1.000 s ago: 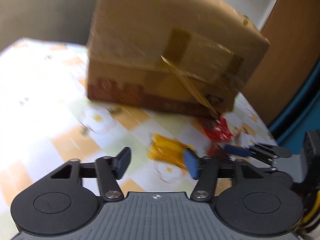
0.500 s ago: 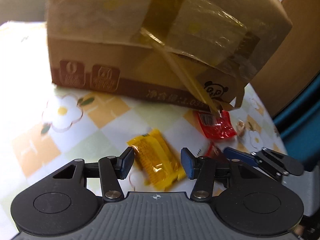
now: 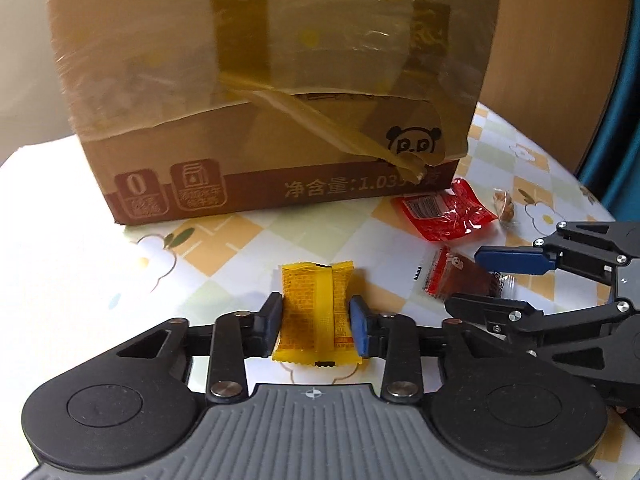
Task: Organize snacks
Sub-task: 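Close the left tool on the yellow wafer packet while the right tool lifts the jerky packet, then carry the wafer packet with the left tool while the right tool carries the jerky packet to the box, then open both tools over the lined box to drop the wafer and jerky packets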
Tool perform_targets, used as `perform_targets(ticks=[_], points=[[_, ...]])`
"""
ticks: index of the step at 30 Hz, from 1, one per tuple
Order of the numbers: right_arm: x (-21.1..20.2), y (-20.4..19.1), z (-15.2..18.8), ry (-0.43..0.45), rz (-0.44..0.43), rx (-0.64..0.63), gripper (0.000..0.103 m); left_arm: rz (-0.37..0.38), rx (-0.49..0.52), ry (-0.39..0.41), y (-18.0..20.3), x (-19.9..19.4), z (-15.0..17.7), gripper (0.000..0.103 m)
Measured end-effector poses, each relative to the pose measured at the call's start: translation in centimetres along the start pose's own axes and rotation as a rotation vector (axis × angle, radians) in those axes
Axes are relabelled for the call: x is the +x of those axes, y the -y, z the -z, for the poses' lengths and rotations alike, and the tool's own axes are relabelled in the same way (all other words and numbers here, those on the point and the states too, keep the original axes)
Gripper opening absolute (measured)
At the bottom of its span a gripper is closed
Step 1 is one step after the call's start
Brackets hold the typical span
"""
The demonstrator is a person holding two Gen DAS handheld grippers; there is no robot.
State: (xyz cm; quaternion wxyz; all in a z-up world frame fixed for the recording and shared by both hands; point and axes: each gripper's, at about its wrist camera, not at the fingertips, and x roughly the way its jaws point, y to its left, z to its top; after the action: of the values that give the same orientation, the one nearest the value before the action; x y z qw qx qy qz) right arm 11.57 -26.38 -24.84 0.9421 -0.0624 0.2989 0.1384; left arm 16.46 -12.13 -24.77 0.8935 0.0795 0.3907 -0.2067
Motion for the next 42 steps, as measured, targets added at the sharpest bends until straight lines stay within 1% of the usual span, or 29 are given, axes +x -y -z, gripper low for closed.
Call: perform_targets(ticks=[5,9,13,17,22,24,28,30,32,35,37,38,40,42], points=[[-0.2,0.4,0.0,0.003,-0.028,0.017,0.045,0.007,-0.042,0.017,-1.1,-1.2,1.2,0.035],[-0.3,0.5,0.0,0.006,-0.039,0.027,0.044,0.017,-0.085,0.018,-2.0,-1.9,1.6,0.034],[-0.4,0.3,0.0,0.011,-0.037,0.020,0.044,-0.007,-0.116,0.024,-2.4,-2.4,1.6,0.034],[-0.9,0.2,0.2,0.031,-0.046,0.007,0.044,-0.007,-0.145,0.051,-3.2,-3.2,1.6,0.034],[-2.8,-0.6,0.0,0.071,-0.007,-0.023,0.044,-0.011,-0.193,0.141,-5.0,-5.9,1.0,0.034],[-4.0,-0.9,-0.3,0.095,0.007,-0.021,0.044,-0.029,-0.195,0.183,-5.5,-7.5,0.7,0.034],[-7.2,-0.9,-1.8,0.207,0.030,0.034,0.044,-0.048,-0.169,0.272,-6.2,-10.8,0.1,0.034],[-8.8,-0.8,-3.1,0.278,0.029,0.057,0.044,-0.062,-0.147,0.328,-6.4,-12.4,-0.8,0.034],[-10.0,-0.9,-4.8,0.333,0.031,0.044,0.044,-0.067,-0.114,0.393,-6.2,-14.0,-2.2,0.035],[-11.0,-0.5,-8.1,0.395,0.026,0.019,0.044,-0.046,-0.092,0.483,-6.3,-16.0,-5.1,0.035],[-10.9,0.0,-10.4,0.425,0.026,0.017,0.044,-0.035,-0.076,0.528,-6.5,-16.7,-7.2,0.035],[-10.9,0.3,-11.6,0.433,0.030,0.017,0.044,-0.031,-0.069,0.544,-6.5,-16.9,-8.4,0.035],[-10.2,0.8,-14.0,0.438,0.044,0.014,0.044,-0.010,-0.054,0.551,-6.4,-16.4,-11.1,0.035],[-9.1,1.5,-16.3,0.431,0.061,0.017,0.044,-0.018,-0.029,0.556,-6.5,-15.6,-13.3,0.035]])
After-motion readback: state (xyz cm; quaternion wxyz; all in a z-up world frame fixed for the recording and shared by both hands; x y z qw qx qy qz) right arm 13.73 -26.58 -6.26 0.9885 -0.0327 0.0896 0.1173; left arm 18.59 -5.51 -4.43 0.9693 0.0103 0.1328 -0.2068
